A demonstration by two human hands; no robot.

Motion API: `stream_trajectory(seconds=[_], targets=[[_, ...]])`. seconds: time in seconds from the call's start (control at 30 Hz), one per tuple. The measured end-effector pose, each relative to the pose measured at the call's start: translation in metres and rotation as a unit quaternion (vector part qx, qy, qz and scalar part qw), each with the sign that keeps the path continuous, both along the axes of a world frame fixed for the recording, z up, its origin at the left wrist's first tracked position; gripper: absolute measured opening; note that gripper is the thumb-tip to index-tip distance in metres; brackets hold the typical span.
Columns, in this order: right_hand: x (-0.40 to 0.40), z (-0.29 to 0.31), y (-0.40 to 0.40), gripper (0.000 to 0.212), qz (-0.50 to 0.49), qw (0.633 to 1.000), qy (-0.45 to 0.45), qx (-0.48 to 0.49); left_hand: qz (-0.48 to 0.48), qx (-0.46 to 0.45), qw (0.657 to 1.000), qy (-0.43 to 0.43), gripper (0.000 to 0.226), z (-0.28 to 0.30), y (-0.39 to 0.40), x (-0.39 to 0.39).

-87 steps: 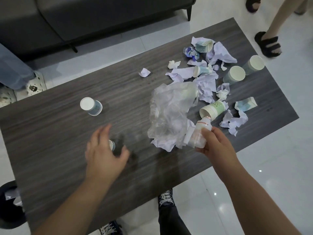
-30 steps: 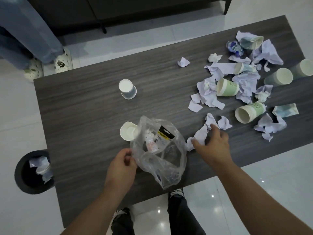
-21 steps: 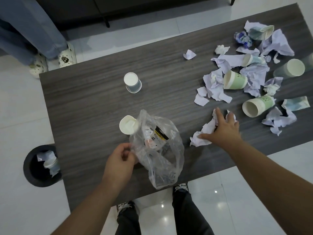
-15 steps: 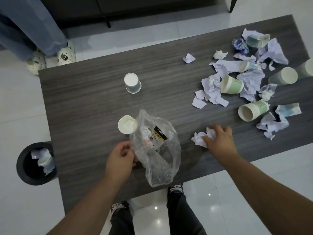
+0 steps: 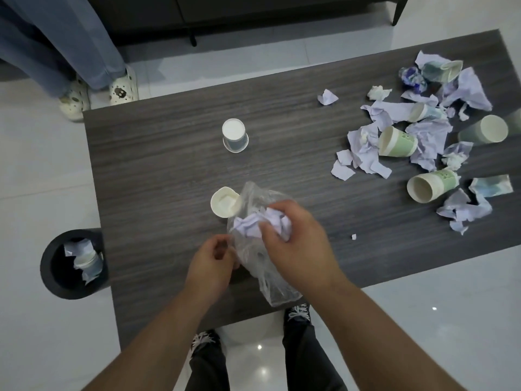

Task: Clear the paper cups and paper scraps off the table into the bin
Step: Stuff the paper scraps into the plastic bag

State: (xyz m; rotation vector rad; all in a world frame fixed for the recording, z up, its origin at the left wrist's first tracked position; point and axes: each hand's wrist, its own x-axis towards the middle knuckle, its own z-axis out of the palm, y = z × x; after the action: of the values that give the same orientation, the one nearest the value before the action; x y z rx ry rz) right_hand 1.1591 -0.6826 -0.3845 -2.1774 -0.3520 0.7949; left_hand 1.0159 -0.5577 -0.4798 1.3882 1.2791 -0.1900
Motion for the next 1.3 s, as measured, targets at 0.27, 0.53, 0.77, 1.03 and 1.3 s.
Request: stream_trajectory(seconds=[0.27, 0.53, 0.77, 1.03, 1.3], targets=[[-0.007, -0.048, -0.002, 0.065, 0.027, 0.975, 0.027, -0.221, -0.071, -0.019, 0.995, 0.064, 0.025, 0.002, 0.012, -0.020], [-0.016, -0.016, -0.024, 0.055, 0.086, 0.983, -0.010, -0.164, -0.051, 0.243, 0.968, 0.038, 0.048, 0.021, 0.034, 0.005], [-0.006, 0.000, -0.065, 0.020, -0.065, 0.987, -0.133, -0.056, -0.119, 0.167, 0.978, 0.033, 0.106, -0.006, 0.057, 0.065], [-0.013, -0.045, -0.096, 0.046, -0.088, 0.968, 0.158, -0.173, -0.016, 0.212, 0.977, -0.017, 0.067, 0.019, 0.055, 0.068], [-0.005, -0.034, -0.091, 0.006, -0.091, 0.980, 0.150, -0.095, -0.265, 0.098, 0.953, -0.110, 0.052, 0.095, -0.022, 0.033]])
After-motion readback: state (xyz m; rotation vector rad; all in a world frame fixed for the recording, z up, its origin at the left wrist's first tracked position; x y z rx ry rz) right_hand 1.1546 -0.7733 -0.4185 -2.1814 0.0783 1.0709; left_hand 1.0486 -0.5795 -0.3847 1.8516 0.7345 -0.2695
